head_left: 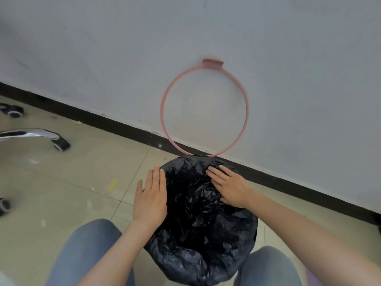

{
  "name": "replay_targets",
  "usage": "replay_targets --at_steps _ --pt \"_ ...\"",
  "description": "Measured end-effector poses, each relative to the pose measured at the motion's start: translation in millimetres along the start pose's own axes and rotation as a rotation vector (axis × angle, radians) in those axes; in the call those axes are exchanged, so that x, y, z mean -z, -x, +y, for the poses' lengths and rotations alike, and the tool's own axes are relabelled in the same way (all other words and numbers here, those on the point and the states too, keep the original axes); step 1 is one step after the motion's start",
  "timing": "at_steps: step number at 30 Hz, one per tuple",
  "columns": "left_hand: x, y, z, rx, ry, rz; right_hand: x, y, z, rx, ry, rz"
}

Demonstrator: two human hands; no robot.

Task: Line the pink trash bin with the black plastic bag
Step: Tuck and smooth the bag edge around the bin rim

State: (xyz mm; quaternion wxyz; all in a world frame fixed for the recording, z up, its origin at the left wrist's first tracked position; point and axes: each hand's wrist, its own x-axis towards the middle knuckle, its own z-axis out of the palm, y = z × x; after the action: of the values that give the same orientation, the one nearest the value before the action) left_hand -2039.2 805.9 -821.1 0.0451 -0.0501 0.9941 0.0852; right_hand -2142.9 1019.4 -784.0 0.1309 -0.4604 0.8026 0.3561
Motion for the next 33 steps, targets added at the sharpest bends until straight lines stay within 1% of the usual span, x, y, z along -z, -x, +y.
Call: replay_targets --at_steps 2,3,4,5,7,8,13,14,15,16,18,19,20,21,25,27,30,32,33 --pt "0.1 0.1 0.4 -0.006 -0.008 -0.011 8.7 13.1 -3.7 0.043 -0.176 0.057" --pt "1.0 -0.2 1.0 -0.004 -0.024 -0.022 11.6 20.5 -8.0 0.086 -0.235 0.028" --pt "2.2 -0.3 1.7 -0.002 -0.036 -0.034 13.1 28.1 -14.0 0.133 -0.262 -0.044" --pt "3.4 -0.4 2.2 0.001 -0.046 -0.043 11.9 34.2 -20.7 0.17 -0.259 -0.154" --pt "4.1 -0.1 1.7 0.006 -0.058 -0.048 3.7 37.7 -29.4 0.158 -0.185 -0.373" --pt "4.9 0.2 1.7 0.009 -0.056 -0.05 -1.9 35.1 -30.6 0.128 -0.137 -0.443" --pt "8.9 2.1 2.4 0.012 -0.019 -0.052 -12.1 15.8 -34.1 0.066 0.096 -0.628" --pt "8.9 2.4 2.5 0.009 -0.014 -0.048 -7.5 15.6 -36.2 0.06 0.117 -0.641" --pt "8.2 2.3 2.6 0.008 -0.011 -0.046 -0.3 16.1 -37.3 0.055 0.091 -0.611" --pt "7.8 2.2 2.7 0.009 -0.009 -0.047 7.6 15.9 -37.7 0.052 0.011 -0.512" --pt "8.1 2.0 2.2 0.016 -0.013 -0.056 22.3 11.5 -38.5 0.059 -0.199 -0.174" --pt "8.0 2.1 2.2 0.018 -0.018 -0.057 26.7 7.6 -39.7 0.073 -0.244 -0.053" --pt "8.2 2.6 2.3 0.017 -0.023 -0.06 25.7 2.7 -41.6 0.091 -0.231 -0.01" --pt "8.5 3.0 2.7 0.016 -0.028 -0.063 19.9 -3.2 -44.9 0.106 -0.187 -0.029" --pt "7.9 2.3 2.9 0.023 -0.025 -0.069 -22.4 -25.3 -52.3 0.043 0.033 -0.365" --pt "8.1 2.3 3.3 0.023 -0.03 -0.076 -37.7 -31.0 -51.2 0.04 0.17 -0.473" --pt "7.7 2.4 3.1 0.021 -0.035 -0.068 -46.3 -36.9 -55.6 0.036 0.309 -0.513" --pt "7.2 2.4 2.9 0.021 -0.044 -0.066 -38.6 -38.9 -61.2 0.007 0.281 -0.491" --pt "6.7 2.5 2.9 0.021 -0.045 -0.067 -31.8 -39.5 -65.1 -0.006 0.203 -0.458"
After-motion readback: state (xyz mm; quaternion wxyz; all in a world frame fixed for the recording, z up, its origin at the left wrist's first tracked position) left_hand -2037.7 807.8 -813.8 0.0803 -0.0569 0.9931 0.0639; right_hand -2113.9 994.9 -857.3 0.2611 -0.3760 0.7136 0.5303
